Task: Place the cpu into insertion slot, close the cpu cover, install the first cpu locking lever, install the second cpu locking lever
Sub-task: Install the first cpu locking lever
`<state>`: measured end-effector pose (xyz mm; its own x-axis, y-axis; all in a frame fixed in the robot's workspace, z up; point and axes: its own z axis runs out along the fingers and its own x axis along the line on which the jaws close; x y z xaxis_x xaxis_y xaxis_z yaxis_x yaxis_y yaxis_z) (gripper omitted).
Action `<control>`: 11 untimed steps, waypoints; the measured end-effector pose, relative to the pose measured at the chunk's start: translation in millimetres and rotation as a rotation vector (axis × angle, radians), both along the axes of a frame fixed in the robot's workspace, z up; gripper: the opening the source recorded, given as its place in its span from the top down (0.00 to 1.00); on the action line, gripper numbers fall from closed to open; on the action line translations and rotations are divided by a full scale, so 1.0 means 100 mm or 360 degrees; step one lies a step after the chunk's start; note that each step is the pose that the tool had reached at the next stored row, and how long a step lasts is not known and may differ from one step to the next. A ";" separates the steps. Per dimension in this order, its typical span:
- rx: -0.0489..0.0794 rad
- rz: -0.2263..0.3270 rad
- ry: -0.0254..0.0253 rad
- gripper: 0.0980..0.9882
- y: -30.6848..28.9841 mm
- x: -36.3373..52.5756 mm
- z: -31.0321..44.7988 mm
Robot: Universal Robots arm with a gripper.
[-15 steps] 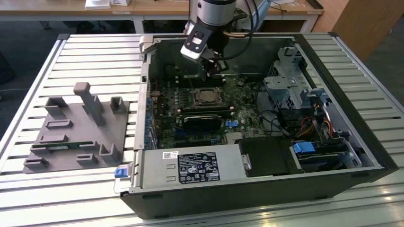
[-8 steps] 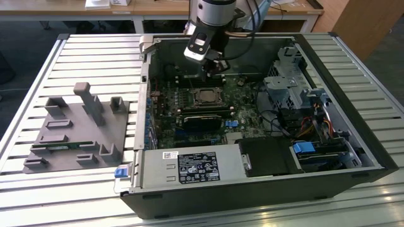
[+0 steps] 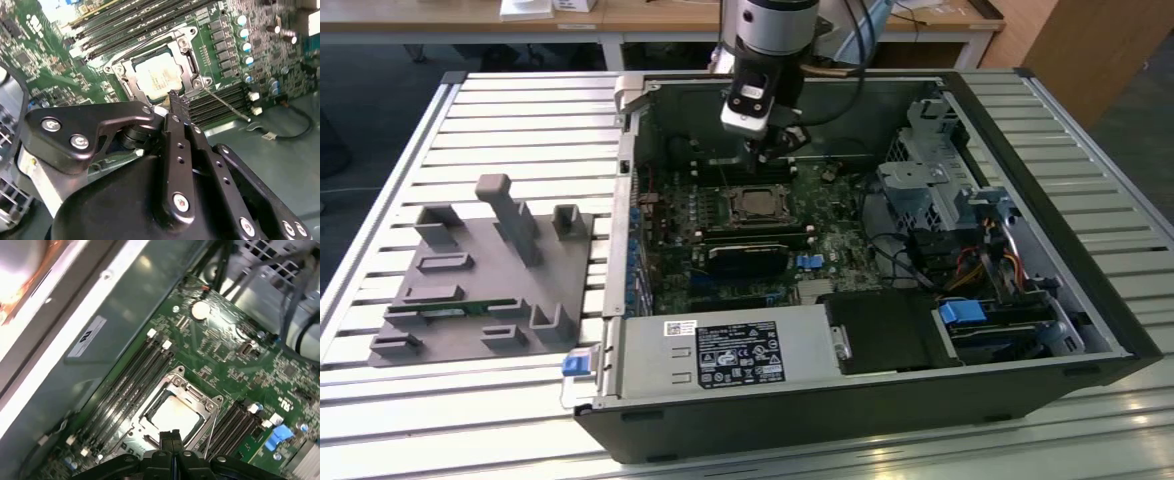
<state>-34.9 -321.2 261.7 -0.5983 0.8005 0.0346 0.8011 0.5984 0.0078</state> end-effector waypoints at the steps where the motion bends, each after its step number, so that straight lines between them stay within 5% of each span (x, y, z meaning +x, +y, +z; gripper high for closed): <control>1: 0.0000 0.0025 -0.00004 0.99 0.000 0.000 0.000; 5: 0.0001 0.0123 -0.00067 0.99 0.000 0.000 -0.001; 9: 0.0000 0.0180 -0.00426 0.99 0.000 0.000 -0.001; 11: 0.0010 0.0218 -0.00448 0.99 0.000 0.000 -0.001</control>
